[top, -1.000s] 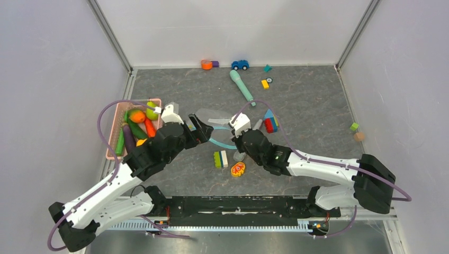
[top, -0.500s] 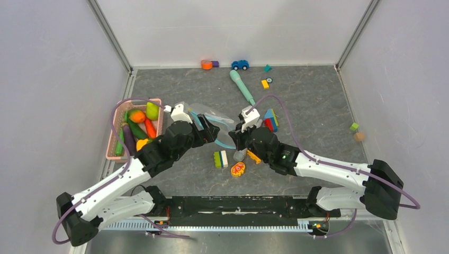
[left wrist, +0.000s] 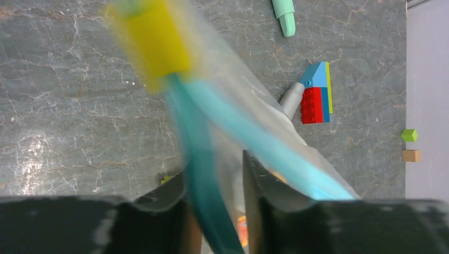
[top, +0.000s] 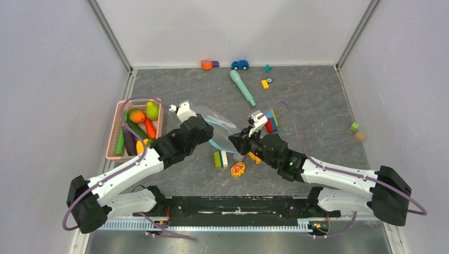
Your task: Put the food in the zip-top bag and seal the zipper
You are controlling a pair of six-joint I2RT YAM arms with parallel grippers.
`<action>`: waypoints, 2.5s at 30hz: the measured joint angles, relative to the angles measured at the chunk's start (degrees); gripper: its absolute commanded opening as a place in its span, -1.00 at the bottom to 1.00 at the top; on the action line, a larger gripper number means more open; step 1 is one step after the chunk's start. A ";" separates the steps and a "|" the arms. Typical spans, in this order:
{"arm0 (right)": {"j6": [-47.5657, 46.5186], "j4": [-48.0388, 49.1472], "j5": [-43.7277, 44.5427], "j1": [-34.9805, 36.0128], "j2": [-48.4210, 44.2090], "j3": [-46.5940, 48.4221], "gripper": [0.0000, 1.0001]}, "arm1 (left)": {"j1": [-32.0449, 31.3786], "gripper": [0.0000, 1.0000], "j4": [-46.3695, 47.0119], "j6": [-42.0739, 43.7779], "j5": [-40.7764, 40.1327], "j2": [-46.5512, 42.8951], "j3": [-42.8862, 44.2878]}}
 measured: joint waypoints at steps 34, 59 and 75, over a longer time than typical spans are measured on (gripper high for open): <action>-24.65 -24.09 24.94 -7.74 10.43 24.35 -0.84 | -0.50 -0.40 -12.11 11.72 1.03 1.40 8.28; -15.87 -46.40 28.06 -9.66 1.77 30.58 -0.97 | -0.22 0.99 4.44 23.12 23.89 15.17 17.05; -2.62 -43.65 24.85 -9.66 8.46 23.12 -0.88 | 0.24 0.99 -3.34 19.96 9.11 -5.03 5.16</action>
